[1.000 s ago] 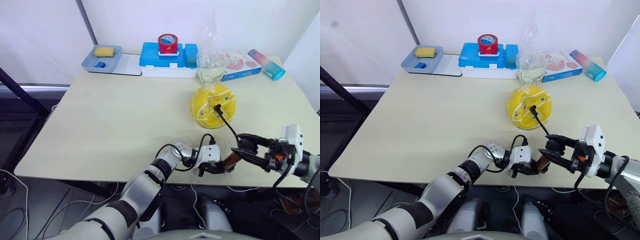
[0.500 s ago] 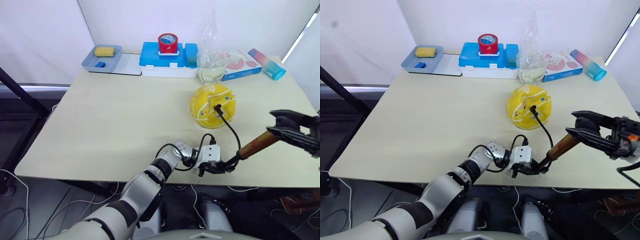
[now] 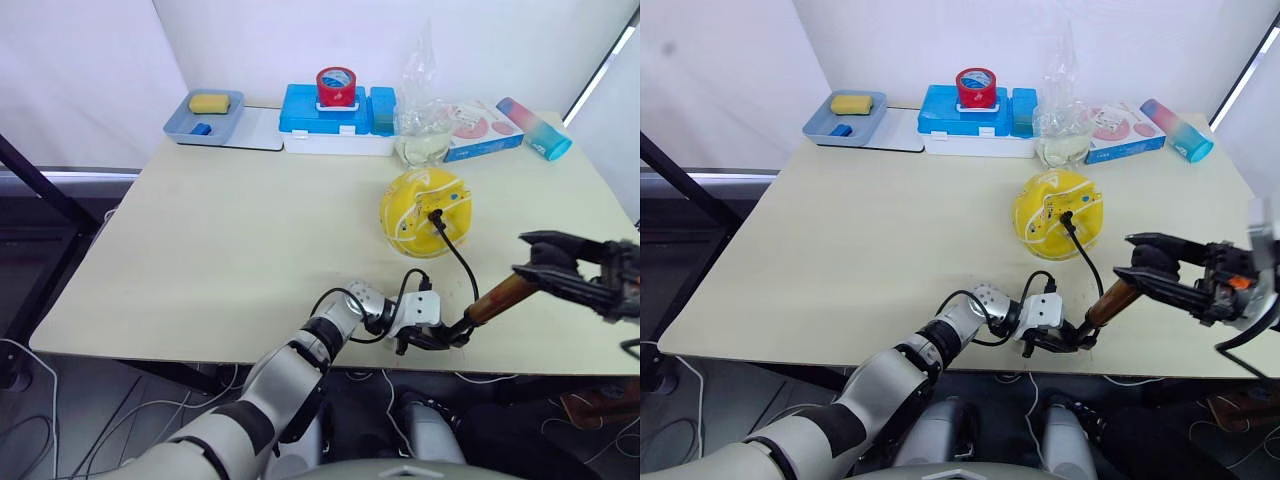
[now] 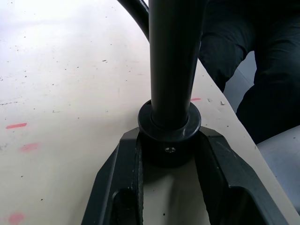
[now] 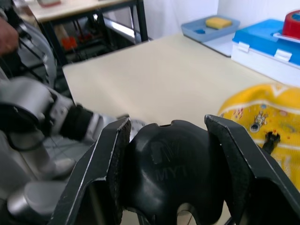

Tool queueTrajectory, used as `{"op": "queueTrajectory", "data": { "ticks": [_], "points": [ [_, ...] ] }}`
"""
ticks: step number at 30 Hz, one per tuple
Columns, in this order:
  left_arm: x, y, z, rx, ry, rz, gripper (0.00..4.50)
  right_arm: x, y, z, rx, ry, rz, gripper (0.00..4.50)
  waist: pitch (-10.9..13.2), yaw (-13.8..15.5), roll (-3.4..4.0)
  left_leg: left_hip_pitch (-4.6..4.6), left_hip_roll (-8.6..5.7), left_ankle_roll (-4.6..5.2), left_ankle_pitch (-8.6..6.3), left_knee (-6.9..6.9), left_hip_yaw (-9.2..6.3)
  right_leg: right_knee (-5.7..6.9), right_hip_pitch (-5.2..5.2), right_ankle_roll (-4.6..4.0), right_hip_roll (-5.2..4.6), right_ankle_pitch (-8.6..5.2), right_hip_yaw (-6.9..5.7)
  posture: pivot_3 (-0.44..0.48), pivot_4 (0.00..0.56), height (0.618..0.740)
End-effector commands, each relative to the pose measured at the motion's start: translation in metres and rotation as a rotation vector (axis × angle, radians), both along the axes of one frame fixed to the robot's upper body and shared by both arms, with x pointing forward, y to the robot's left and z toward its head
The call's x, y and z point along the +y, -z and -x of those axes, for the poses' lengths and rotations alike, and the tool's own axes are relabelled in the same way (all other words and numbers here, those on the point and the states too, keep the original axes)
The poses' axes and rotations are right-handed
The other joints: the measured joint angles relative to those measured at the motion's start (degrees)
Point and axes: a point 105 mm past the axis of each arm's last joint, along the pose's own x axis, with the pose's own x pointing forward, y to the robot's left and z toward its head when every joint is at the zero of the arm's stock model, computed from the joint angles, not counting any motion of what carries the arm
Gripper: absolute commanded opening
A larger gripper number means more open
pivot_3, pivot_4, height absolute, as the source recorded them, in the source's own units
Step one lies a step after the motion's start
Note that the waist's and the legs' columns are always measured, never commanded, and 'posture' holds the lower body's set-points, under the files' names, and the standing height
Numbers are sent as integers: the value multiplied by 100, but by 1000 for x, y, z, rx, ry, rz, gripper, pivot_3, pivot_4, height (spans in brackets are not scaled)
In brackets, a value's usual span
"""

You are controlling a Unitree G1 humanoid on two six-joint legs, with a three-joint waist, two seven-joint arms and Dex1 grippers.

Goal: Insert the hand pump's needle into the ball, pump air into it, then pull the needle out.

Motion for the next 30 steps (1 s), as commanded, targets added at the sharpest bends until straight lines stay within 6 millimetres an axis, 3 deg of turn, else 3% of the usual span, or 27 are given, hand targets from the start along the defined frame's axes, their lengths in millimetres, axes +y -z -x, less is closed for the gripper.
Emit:
{"op": "queueTrajectory", "data": {
  "ticks": [1,6,11,25,30],
  "points": [
    [-1,20,20,54,54,-69,1071,5,32,-5,43,11,56,2012,-1,3,-1,0,0,0,0,0,0,0,0,0,0,0,0,0,150,739],
    [-3,19,20,54,51,-62,1071,5,54,-13,8,35,104,2012,-1,3,-2,0,-1,0,0,0,0,0,0,0,0,0,-1,0,150,739],
    [-5,18,21,52,47,-48,1071,6,40,-12,-47,2,99,2012,-1,6,0,0,-1,0,0,0,0,0,0,0,-1,0,-1,0,150,739],
    [-4,19,21,48,52,-56,1071,-11,-70,2,-172,5,-13,2012,6,8,7,-1,-1,0,0,0,0,0,-2,-1,-4,1,-1,0,150,739],
    [-4,19,21,47,53,-56,1071,-9,-86,8,-176,0,-17,2012,6,6,6,-3,0,0,0,0,0,-1,-2,-1,-5,1,-1,0,150,739]
  ]
}}
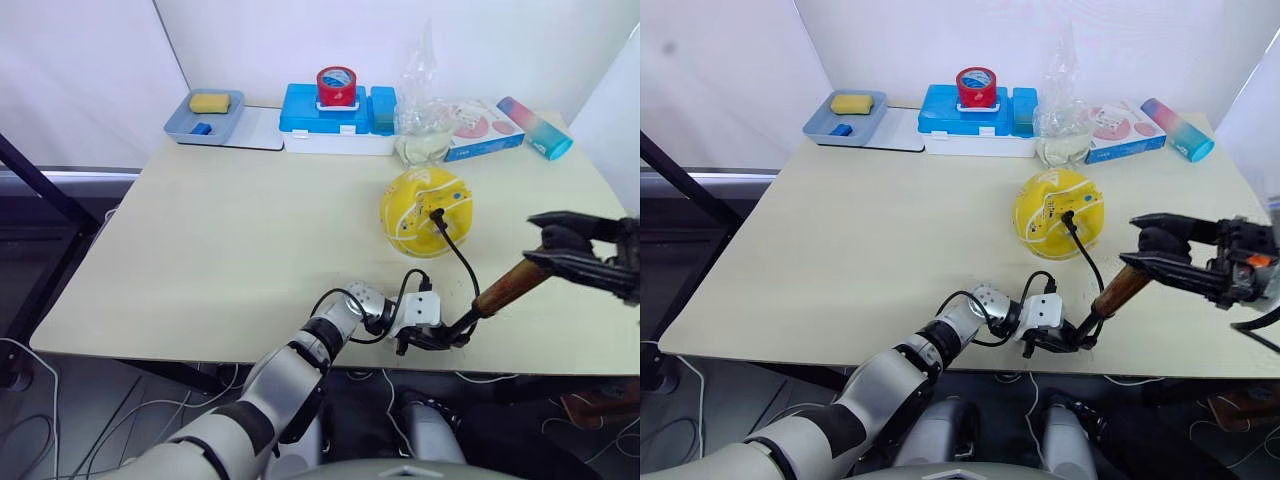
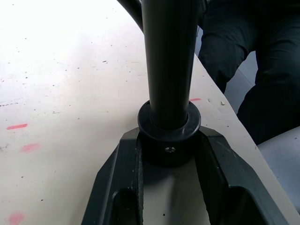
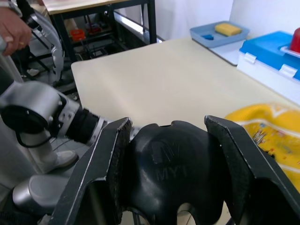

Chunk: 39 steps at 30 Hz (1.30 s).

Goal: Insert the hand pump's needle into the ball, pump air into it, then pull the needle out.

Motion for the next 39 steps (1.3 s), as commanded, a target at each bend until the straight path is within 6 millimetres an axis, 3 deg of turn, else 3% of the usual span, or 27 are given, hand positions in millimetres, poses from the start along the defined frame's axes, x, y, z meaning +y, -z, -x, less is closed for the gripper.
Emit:
{"op": "queueTrajectory", "data": {
  "ticks": [1,5,13,20,22,27,39],
  "points": [
    [-4,20,21,55,52,-65,1071,-3,-27,5,-108,31,-20,2012,0,-4,1,0,0,0,0,0,0,0,0,0,0,0,0,0,150,739],
    [-4,19,20,53,51,-61,1071,-4,-16,0,-62,53,-7,2012,0,-3,1,-1,-1,0,0,0,1,0,-1,0,-2,0,1,0,150,739],
    [-2,21,20,48,45,-66,1071,-2,71,-13,110,108,79,2012,-12,-7,-14,5,0,0,0,0,-1,0,6,0,1,0,1,0,150,739],
    [-2,21,20,49,44,-63,1071,4,117,-17,119,120,121,2012,-20,-4,-26,8,0,0,0,0,-1,0,8,1,2,-1,-1,0,150,739],
    [-2,21,20,50,44,-63,1071,6,113,-17,96,117,97,2012,-20,-2,-26,8,0,0,0,0,-1,0,7,1,2,-1,-1,0,150,739],
    [-3,20,19,54,36,-61,1071,7,73,-13,-4,74,35,2012,-15,2,-19,5,0,0,0,0,-1,0,4,0,2,0,-1,0,150,739],
    [-4,21,21,54,42,-63,1071,-13,-18,4,-88,97,-21,2012,-11,-1,-15,3,0,0,0,0,-1,0,3,0,-1,0,0,0,150,739]
  ]
}}
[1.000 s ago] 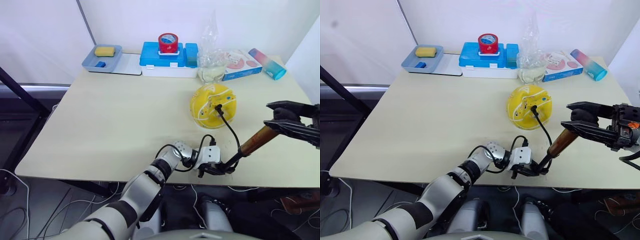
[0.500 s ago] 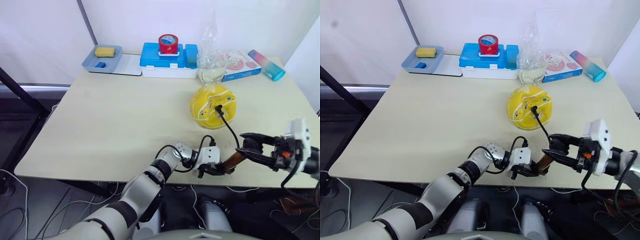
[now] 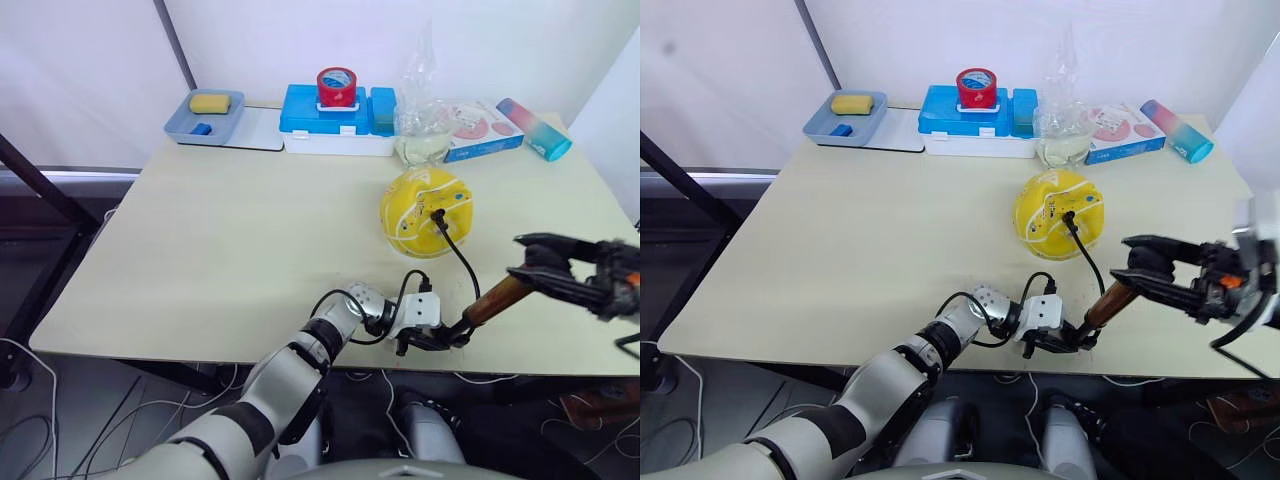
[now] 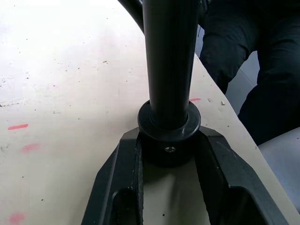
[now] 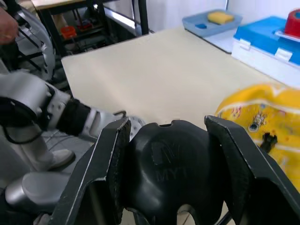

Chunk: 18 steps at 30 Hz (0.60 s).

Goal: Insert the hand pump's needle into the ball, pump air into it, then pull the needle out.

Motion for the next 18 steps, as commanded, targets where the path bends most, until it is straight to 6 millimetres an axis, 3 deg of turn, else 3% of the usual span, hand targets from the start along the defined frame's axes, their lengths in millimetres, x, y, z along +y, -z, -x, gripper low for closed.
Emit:
{"op": "queueTrajectory", "data": {
  "ticks": [1,4,6,11,18],
  "points": [
    [-4,19,20,57,48,-61,1071,-10,-42,6,-131,50,-19,2012,0,-5,0,0,0,0,0,0,0,0,0,0,-1,0,0,0,150,739],
    [-5,19,21,57,55,-61,1071,-10,-50,6,-143,47,-42,2012,2,-5,2,-1,0,0,0,0,0,-1,0,0,0,0,0,0,150,739],
    [-5,19,22,57,63,-61,1071,-7,-42,4,-116,44,-38,2012,4,-5,5,-4,-1,0,0,0,1,-1,-3,0,-2,0,1,0,150,739],
    [-7,17,22,53,66,-57,1070,3,19,-6,19,60,7,2012,-7,-5,-13,-2,2,0,0,0,-2,-2,0,0,4,0,-1,0,150,739],
    [-8,16,21,48,67,-55,1070,11,90,-18,59,97,69,2012,-11,-12,-12,4,0,1,0,0,-1,0,4,0,4,0,-1,0,150,739]
  ]
}}
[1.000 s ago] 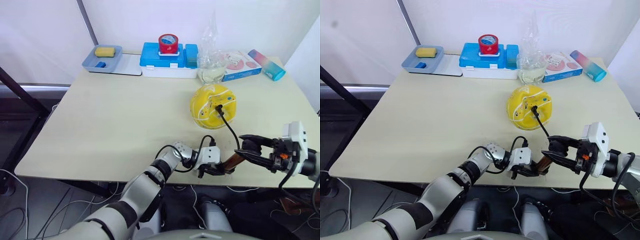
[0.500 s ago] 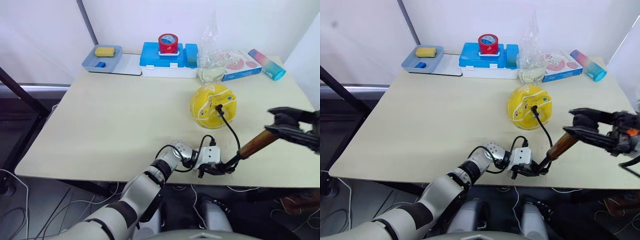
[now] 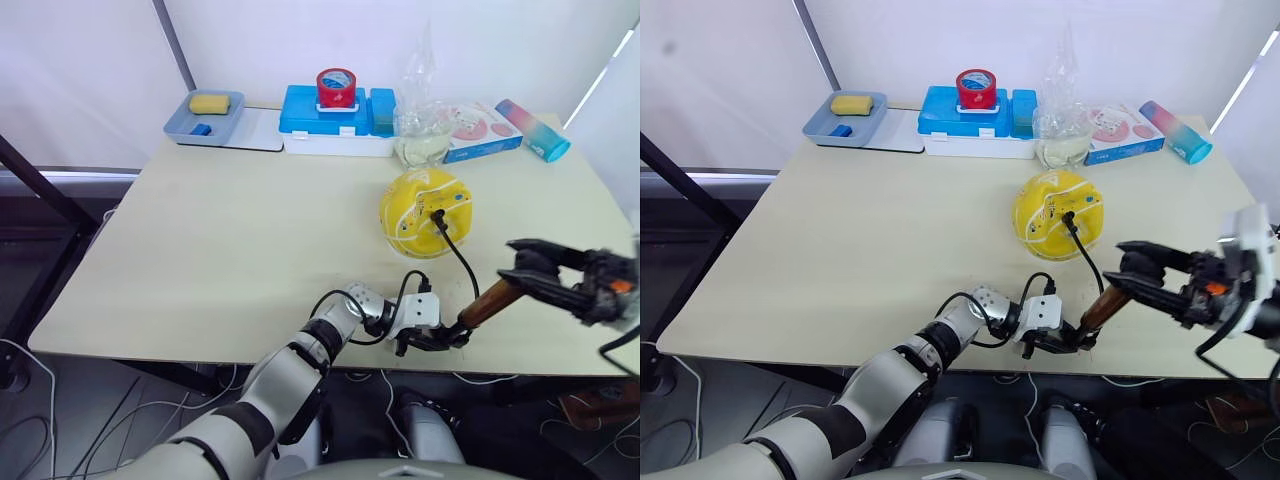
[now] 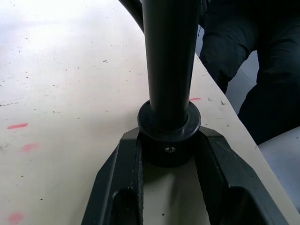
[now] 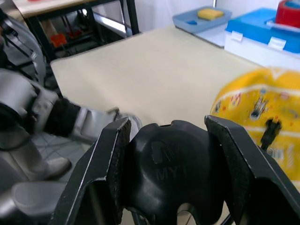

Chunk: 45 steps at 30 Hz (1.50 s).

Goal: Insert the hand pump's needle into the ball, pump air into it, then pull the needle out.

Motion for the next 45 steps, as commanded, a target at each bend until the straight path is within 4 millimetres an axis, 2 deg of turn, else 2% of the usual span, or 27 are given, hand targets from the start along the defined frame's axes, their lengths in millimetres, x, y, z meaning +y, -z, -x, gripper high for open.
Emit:
{"op": "queueTrajectory", "data": {
  "ticks": [1,5,17,27,31,34,36,39,45],
  "points": [
    [-8,15,21,48,67,-54,1070,-3,35,-9,9,56,98,2012,0,1,-1,0,0,0,0,0,0,0,1,0,0,0,0,0,150,739],
    [-8,15,21,47,68,-55,1070,-2,39,-15,-45,98,57,2012,0,0,-1,1,0,0,0,0,0,0,1,0,0,0,-1,0,150,739],
    [-6,17,21,47,71,-63,1070,-18,-50,1,-309,91,-190,2012,6,1,14,-3,0,-1,0,0,1,0,-2,0,-1,0,-1,0,150,739],
    [-7,16,21,45,76,-64,1069,-28,-99,9,-410,112,-266,2012,8,1,15,-4,-1,0,0,0,1,-1,-3,0,-2,0,-1,0,150,739],
    [-6,17,22,48,78,-64,1068,-25,-113,9,-420,97,-292,2012,13,2,25,-5,-1,0,0,0,1,-1,-4,0,-3,1,-1,0,150,739],
    [-6,17,22,49,76,-64,1068,-17,-98,5,-352,81,-266,2012,18,1,33,-8,-2,0,0,0,2,-1,-7,0,-3,0,0,0,150,739],
    [-8,17,23,50,73,-59,1068,-13,-66,-2,-249,97,-245,2012,16,3,30,-9,-1,0,0,-1,2,-1,-7,0,0,0,0,0,150,739],
    [-9,16,22,50,68,-53,1068,-8,-28,-4,-155,104,-213,2012,14,2,27,-7,1,0,0,0,-2,-1,-3,-1,4,0,-3,0,150,739],
    [-9,15,21,48,62,-50,1067,-1,23,-8,-77,124,-179,2012,6,-4,27,1,2,0,0,0,-2,0,1,0,4,0,-3,0,150,739]
  ]
}}
